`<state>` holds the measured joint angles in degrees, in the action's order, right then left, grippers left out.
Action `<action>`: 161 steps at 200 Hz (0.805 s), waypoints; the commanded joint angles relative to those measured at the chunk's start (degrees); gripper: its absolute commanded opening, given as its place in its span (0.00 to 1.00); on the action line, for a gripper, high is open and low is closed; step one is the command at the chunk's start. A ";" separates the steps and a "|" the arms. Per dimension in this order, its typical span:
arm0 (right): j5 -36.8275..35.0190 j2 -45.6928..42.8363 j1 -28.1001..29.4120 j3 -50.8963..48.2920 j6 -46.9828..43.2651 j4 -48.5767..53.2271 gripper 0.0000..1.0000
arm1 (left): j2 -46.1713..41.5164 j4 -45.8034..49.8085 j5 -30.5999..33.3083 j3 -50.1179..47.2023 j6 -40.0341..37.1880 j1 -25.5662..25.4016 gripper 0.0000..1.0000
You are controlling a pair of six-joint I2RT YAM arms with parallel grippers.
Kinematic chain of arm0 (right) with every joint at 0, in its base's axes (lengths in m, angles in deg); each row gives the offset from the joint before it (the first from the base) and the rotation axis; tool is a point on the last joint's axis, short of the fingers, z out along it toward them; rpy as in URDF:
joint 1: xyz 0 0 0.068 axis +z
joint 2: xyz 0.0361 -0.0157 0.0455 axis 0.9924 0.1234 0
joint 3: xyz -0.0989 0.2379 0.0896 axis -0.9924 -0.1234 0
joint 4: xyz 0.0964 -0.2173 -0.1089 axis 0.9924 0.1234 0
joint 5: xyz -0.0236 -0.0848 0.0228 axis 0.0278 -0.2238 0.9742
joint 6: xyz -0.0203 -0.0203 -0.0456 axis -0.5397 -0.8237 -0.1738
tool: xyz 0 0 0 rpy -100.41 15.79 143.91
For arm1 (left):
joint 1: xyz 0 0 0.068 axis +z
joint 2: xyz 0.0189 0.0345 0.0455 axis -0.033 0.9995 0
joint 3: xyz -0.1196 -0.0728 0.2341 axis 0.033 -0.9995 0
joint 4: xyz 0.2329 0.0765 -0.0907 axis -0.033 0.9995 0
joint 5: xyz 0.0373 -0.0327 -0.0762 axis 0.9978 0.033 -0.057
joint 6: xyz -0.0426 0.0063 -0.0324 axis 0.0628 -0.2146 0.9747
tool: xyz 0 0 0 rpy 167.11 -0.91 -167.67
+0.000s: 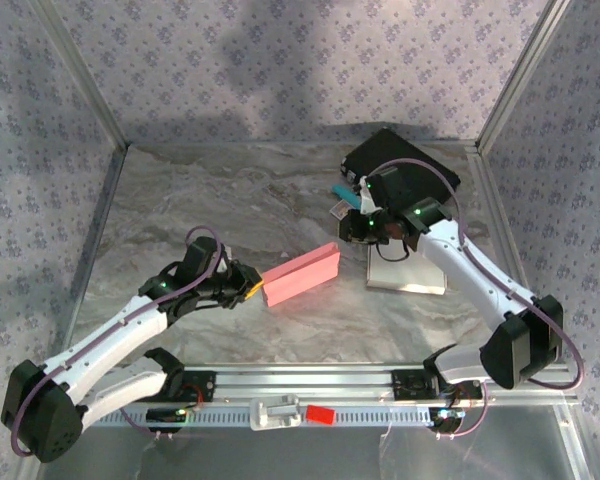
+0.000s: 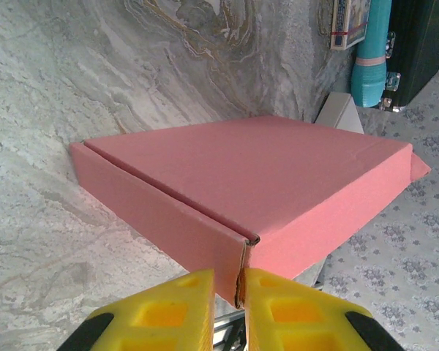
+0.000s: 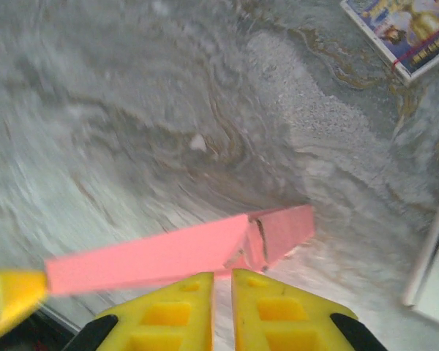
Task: Fold the paper box
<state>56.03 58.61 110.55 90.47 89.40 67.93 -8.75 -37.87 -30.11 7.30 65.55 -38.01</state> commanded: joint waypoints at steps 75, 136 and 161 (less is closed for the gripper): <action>3.17 7.77 0.90 4.57 -27.41 12.29 0.28 | 1.76 5.98 1.17 1.44 -1.91 0.10 0.17; 1.52 9.63 2.03 4.07 -26.72 9.81 0.30 | 2.43 5.72 0.80 1.78 -2.11 0.39 0.17; 1.01 10.41 2.15 4.46 -26.47 8.85 0.30 | 2.51 5.85 0.47 1.89 -2.40 0.61 0.17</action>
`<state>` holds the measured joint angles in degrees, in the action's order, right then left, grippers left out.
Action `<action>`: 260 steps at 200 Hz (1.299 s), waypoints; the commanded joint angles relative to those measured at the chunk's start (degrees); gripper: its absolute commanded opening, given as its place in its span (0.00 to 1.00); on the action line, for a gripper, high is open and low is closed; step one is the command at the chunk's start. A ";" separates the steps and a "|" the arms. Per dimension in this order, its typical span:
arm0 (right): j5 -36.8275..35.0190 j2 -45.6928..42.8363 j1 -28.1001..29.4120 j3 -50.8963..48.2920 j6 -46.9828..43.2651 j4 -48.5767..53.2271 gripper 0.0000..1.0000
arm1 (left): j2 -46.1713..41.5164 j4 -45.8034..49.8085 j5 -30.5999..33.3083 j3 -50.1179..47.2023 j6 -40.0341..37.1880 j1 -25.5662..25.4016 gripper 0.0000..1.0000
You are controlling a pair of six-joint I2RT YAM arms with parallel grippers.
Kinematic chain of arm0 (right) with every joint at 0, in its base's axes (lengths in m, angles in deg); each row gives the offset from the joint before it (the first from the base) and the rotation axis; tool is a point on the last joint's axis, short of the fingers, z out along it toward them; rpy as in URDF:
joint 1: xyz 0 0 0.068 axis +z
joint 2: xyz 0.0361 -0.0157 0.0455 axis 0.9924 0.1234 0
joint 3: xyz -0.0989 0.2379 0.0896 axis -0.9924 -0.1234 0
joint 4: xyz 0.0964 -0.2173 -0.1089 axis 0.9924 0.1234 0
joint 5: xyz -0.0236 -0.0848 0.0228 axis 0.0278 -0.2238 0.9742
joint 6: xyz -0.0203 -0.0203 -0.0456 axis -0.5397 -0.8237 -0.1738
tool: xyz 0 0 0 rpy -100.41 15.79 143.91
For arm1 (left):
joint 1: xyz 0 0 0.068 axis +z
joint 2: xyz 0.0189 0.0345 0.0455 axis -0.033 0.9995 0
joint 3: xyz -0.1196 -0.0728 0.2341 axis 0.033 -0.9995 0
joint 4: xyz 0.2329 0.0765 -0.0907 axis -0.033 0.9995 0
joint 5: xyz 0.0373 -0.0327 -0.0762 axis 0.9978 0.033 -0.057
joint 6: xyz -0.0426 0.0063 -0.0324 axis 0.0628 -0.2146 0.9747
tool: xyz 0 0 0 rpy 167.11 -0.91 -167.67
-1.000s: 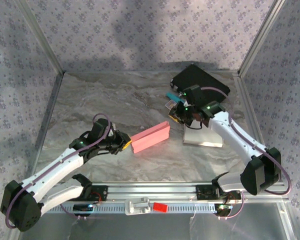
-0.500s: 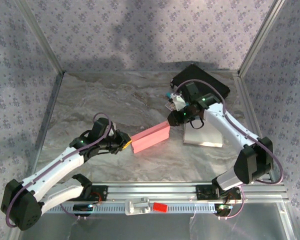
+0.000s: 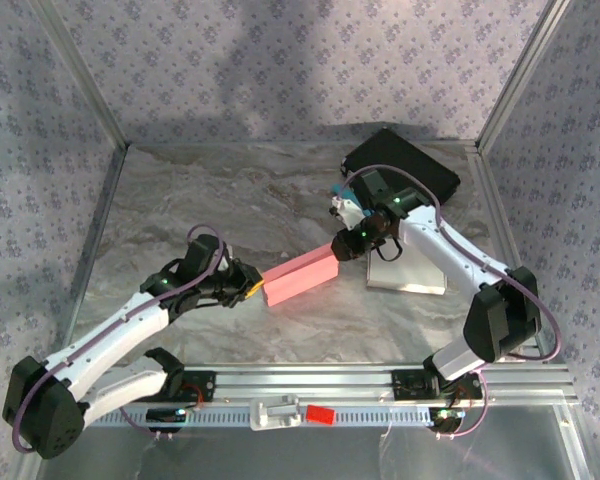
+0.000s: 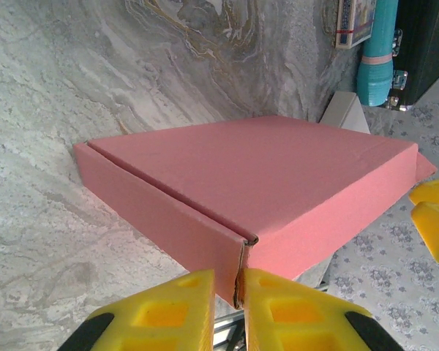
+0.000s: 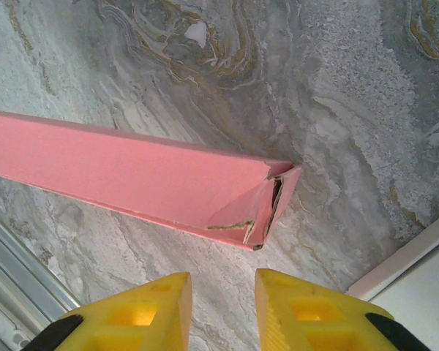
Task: Fold the paper box
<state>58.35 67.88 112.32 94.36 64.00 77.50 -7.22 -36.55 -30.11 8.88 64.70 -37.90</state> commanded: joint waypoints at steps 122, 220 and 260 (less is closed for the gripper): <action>-3.39 2.08 0.53 2.30 -1.34 -3.03 0.17 | 1.86 4.76 -0.85 1.28 -2.45 1.61 0.17; -5.53 1.83 0.65 2.41 -1.48 -3.31 0.00 | 1.60 4.76 -0.86 1.13 -2.45 1.64 0.17; -7.65 1.36 0.76 2.52 -1.95 -3.60 0.00 | 1.52 4.85 -0.85 1.09 -2.43 1.65 0.17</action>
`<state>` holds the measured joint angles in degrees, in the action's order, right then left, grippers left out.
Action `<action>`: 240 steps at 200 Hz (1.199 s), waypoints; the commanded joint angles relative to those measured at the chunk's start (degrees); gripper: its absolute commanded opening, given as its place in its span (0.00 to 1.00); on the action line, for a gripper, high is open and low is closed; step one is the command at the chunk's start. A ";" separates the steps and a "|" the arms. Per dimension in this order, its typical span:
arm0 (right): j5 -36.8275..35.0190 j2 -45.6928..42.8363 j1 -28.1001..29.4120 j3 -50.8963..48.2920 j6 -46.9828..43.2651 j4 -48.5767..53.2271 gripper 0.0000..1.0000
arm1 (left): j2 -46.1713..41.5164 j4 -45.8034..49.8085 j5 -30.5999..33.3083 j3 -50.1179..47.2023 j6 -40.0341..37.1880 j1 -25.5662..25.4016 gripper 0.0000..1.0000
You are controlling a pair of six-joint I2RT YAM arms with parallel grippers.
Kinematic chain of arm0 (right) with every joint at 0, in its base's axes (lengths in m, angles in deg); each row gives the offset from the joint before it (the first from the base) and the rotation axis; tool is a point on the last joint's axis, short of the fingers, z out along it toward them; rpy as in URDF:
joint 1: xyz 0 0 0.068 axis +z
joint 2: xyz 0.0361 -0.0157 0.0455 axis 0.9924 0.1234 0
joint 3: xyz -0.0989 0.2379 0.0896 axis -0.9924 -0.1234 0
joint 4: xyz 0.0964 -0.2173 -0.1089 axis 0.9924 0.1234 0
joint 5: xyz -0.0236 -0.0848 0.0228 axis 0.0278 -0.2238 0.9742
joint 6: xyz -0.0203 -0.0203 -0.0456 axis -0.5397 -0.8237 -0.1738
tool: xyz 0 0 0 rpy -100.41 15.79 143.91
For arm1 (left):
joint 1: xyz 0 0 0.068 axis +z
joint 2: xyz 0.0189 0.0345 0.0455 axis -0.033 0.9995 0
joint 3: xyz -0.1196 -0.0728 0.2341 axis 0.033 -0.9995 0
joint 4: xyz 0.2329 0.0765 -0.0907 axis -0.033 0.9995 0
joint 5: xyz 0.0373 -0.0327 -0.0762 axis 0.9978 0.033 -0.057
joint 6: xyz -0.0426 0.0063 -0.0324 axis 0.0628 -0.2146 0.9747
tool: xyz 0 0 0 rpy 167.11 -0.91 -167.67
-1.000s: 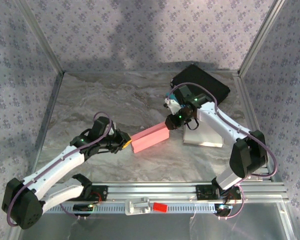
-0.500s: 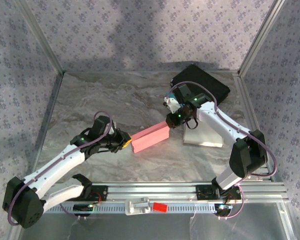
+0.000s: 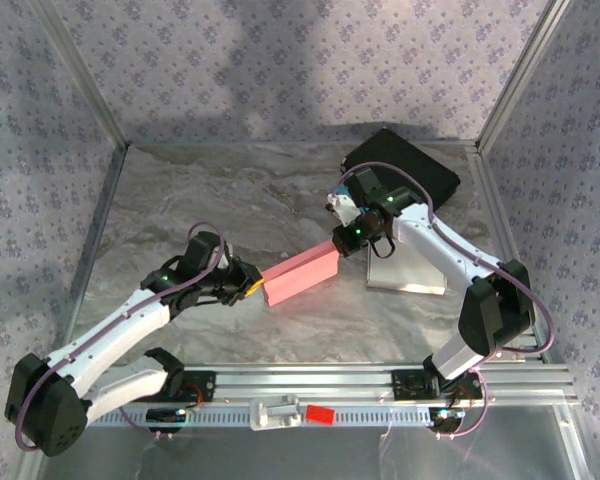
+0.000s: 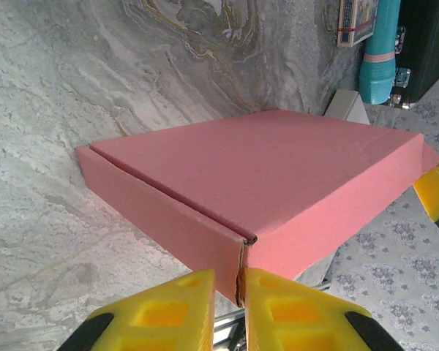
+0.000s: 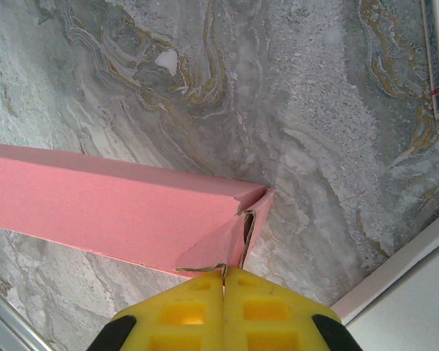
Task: Fold the paper box
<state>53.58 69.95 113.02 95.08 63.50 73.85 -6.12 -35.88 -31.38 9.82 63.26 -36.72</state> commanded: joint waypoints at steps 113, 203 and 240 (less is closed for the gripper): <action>-4.00 0.65 -0.20 3.59 -3.12 0.42 0.00 | 0.64 4.17 0.28 0.17 -1.00 0.49 0.17; -3.54 -0.37 0.44 -0.31 -2.16 -0.82 0.00 | 0.75 4.24 0.24 0.60 -1.09 0.72 0.17; -3.76 -0.76 0.61 -1.59 -1.55 -1.14 0.00 | 0.80 4.19 0.26 0.58 -1.09 0.70 0.17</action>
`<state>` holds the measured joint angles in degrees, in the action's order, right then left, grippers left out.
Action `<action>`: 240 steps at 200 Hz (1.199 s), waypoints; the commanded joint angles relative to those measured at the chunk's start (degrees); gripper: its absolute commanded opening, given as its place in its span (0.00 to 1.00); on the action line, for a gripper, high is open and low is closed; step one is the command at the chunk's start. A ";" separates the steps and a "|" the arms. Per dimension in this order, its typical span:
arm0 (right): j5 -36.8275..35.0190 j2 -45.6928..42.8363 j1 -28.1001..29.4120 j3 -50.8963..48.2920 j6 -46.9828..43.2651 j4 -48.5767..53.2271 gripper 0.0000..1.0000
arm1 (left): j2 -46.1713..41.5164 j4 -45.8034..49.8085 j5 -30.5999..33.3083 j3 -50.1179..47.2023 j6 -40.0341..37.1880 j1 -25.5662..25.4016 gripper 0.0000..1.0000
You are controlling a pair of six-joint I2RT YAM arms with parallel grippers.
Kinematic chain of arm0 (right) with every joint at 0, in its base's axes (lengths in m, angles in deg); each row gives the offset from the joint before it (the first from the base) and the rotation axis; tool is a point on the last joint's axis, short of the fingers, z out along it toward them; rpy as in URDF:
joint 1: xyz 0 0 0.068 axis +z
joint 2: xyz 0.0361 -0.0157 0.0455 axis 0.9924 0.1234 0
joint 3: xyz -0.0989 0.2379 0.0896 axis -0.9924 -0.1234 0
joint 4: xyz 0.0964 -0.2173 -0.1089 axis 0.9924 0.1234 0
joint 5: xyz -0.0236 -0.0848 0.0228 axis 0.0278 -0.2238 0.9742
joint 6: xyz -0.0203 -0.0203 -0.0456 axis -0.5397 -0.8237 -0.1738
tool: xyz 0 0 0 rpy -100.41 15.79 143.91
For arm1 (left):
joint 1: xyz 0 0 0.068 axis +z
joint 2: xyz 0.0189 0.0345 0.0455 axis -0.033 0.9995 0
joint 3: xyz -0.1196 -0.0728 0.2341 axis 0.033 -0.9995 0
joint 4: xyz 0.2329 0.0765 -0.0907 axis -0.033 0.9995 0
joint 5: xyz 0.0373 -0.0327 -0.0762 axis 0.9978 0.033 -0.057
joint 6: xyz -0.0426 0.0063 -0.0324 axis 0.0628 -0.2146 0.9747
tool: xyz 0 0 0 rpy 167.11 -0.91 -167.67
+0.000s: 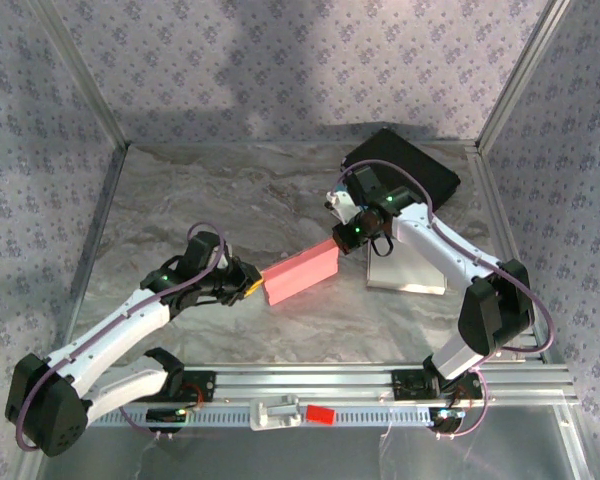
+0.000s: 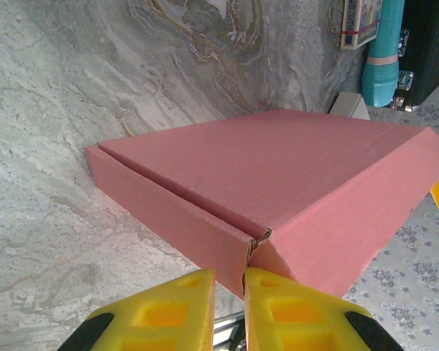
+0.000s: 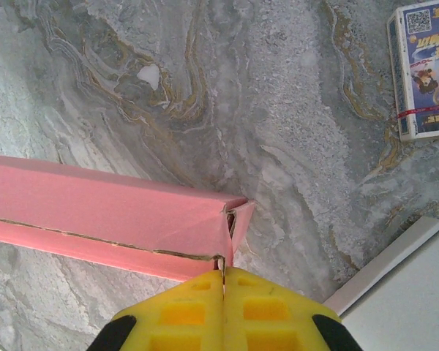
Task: Fold the paper box
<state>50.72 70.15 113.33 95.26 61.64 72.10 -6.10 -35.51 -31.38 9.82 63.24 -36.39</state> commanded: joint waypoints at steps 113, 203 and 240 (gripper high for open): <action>0.75 -1.84 0.79 -5.13 2.71 -0.85 0.00 | 1.38 3.37 0.20 0.67 -1.16 0.48 0.17; 10.96 -4.73 -2.56 0.01 8.94 1.67 0.22 | 1.54 3.27 0.06 0.47 -1.00 0.56 0.17; 13.65 -6.69 -5.50 -0.70 11.22 0.70 0.28 | 1.62 3.04 0.05 0.50 -1.07 0.55 0.17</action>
<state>60.53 65.73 109.76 93.47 70.12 71.56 -5.36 -35.70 -31.42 10.19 63.24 -36.09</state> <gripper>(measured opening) 0.265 0.170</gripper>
